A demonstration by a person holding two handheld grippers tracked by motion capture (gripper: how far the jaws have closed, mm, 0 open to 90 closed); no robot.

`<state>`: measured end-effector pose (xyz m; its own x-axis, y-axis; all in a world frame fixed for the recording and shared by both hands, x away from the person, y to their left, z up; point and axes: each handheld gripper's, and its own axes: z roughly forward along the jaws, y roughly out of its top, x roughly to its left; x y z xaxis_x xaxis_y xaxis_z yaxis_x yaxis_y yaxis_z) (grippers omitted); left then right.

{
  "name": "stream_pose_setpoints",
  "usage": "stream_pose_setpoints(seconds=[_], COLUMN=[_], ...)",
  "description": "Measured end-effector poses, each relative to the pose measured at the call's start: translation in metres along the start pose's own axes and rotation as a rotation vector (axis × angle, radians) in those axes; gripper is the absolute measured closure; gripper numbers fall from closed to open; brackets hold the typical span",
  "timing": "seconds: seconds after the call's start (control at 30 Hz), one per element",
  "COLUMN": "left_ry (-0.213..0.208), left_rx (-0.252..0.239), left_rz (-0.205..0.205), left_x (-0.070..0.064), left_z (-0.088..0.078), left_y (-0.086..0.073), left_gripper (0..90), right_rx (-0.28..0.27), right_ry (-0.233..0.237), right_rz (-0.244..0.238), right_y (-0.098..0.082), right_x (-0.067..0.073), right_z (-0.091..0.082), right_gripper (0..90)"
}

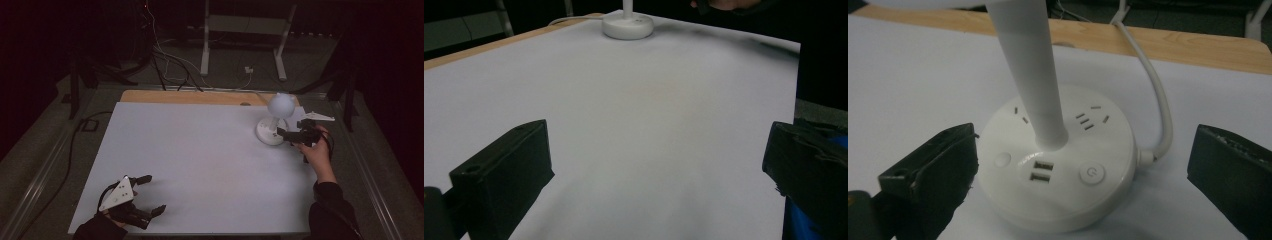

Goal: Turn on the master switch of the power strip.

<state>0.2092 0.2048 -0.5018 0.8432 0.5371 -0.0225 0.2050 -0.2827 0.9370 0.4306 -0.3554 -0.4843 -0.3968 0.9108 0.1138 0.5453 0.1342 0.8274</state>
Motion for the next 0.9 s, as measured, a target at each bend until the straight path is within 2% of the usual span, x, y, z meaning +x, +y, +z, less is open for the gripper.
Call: stream_pose_setpoints(seconds=[0.2,0.23,0.33,0.4,0.43,0.47,0.5,0.53,0.63,0.67,0.8,0.83,0.87,0.9], left_ry=[0.001,0.001,0.000,0.000,0.000,0.000,0.001,0.000,-0.004,-0.004,-0.005,-0.005,-0.005,-0.005], left_rx=[0.000,0.000,0.000,0.001,0.001,0.002,0.002,0.000,-0.004,-0.002,-0.001,-0.003,-0.002,-0.002], left_rz=[0.000,0.000,0.002,0.003,0.002,0.000,0.000,0.000,0.001,0.001,0.001,0.001,0.002,0.002], left_x=[0.0000,0.0001,-0.0002,-0.0003,-0.0003,-0.0001,-0.0001,-0.0001,-0.0002,-0.0003,-0.0003,-0.0003,-0.0003,-0.0003], left_z=[0.0003,0.0003,0.0004,0.0006,0.0007,0.0006,0.0005,0.0004,0.0002,0.0003,0.0003,0.0002,0.0002,0.0002], left_y=[-0.0002,-0.0002,-0.0002,-0.0002,-0.0002,-0.0003,-0.0002,-0.0002,0.0000,0.0000,0.0000,0.0001,0.0001,0.0001], left_gripper=[0.0,0.0,0.0,0.0,0.0,0.0,0.0,0.0,0.0,0.0,0.0,0.0,0.0,0.0], right_rx=[-0.010,-0.012,-0.017,-0.017,-0.015,-0.007,-0.007,0.007,0.008,0.012,0.023,0.023,0.018,0.018], right_ry=[-0.012,-0.026,-0.043,-0.048,-0.050,-0.076,-0.076,-0.099,-0.122,-0.139,-0.145,-0.145,-0.157,-0.157], right_rz=[0.022,0.033,0.032,0.035,0.038,0.047,0.047,0.053,0.046,0.047,0.043,0.043,0.045,0.045], right_y=[0.0009,0.0014,0.0018,0.0020,0.0021,0.0026,0.0026,0.0033,0.0036,0.0042,0.0050,0.0050,0.0055,0.0055], right_x=[0.0020,0.0028,0.0054,0.0057,0.0057,0.0057,0.0057,0.0058,0.0064,0.0067,0.0073,0.0073,0.0078,0.0078], right_z=[0.0003,-0.0006,-0.0019,-0.0019,-0.0017,-0.0017,-0.0017,-0.0025,-0.0033,-0.0041,-0.0041,-0.0041,-0.0046,-0.0046], right_gripper=[1.1,6.5,14.8,15.3,18.1,24.9,24.9,39.6,44.8,52.2,62.7,62.7,67.6,67.6])
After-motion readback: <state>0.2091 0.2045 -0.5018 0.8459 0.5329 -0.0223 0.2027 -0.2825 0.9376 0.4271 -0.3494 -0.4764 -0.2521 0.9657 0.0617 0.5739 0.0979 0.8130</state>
